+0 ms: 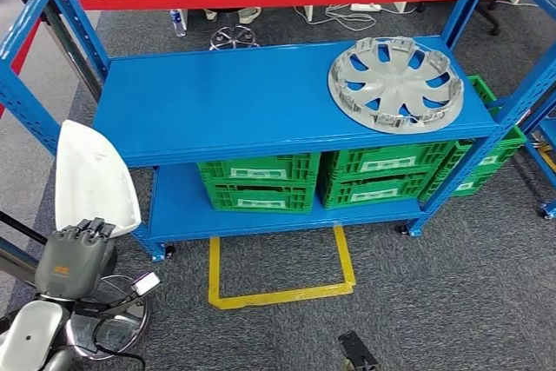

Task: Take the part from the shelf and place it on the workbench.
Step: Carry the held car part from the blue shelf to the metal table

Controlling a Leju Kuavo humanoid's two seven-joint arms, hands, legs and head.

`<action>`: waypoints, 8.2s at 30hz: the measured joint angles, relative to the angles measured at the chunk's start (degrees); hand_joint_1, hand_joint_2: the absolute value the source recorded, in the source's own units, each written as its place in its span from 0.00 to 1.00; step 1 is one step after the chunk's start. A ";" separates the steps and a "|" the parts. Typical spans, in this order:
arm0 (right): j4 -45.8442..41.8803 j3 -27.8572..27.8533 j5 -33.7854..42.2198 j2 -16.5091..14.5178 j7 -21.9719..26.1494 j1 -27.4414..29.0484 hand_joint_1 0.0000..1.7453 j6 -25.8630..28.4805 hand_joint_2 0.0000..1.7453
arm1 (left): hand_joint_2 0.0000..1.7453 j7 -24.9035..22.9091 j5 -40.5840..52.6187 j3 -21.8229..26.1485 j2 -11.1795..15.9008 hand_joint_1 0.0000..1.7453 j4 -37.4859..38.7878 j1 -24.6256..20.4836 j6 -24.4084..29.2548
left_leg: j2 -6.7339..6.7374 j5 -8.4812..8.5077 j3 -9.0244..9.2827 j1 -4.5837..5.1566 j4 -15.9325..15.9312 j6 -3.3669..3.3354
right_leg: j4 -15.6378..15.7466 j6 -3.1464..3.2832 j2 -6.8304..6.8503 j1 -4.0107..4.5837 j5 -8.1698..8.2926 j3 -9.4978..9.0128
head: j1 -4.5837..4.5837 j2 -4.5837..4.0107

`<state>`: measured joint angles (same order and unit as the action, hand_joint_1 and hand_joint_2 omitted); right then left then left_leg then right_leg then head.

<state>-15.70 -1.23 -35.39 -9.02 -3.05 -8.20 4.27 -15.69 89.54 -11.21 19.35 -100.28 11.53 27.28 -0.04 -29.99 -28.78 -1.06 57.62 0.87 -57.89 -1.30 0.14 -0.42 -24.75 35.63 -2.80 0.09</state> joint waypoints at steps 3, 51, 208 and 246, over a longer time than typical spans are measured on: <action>0.01 0.20 0.05 -0.01 -0.31 0.08 0.00 -0.17 0.00 | 1.00 0.03 -0.35 1.23 -0.05 1.00 -0.51 0.90 -0.11 | 0.27 1.31 -1.73 -0.13 -0.62 -1.69 | -3.53 -0.88 -0.06 -0.15 -4.40 2.20 | 0.28 0.01; -1.11 2.57 1.79 -0.62 -1.78 -0.94 0.00 -1.05 0.00 | 1.00 2.55 -4.66 9.02 -0.86 1.00 -3.74 6.15 -2.21 | 0.50 -1.34 -10.60 0.17 8.13 0.98 | 4.17 2.66 0.36 0.69 -4.66 -9.03 | 0.05 0.00; -1.74 10.39 0.90 0.05 -3.09 -1.25 0.00 0.78 0.00 | 1.00 4.85 -10.81 13.89 -4.68 1.00 -4.98 5.43 -4.31 | -4.49 5.00 -4.23 0.74 -0.81 -2.43 | -7.09 -0.32 -1.72 -0.19 -6.16 -1.30 | -0.33 0.00; -2.20 11.34 0.88 0.35 -1.91 -0.96 0.00 0.07 0.00 | 1.00 7.10 -12.65 14.81 -4.69 1.00 -5.03 6.17 -2.66 | -6.22 4.00 -6.50 0.62 1.63 -0.44 | 1.05 1.41 -2.63 0.02 -3.94 -5.25 | -0.59 0.00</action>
<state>-17.90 10.11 -34.51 -8.66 -4.96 -9.16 4.34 -8.59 76.89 3.60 14.66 -105.31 17.70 24.62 -6.25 -25.99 -35.28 -0.44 59.24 0.43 -56.83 0.11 -2.49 -0.41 -28.70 30.39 -3.39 0.09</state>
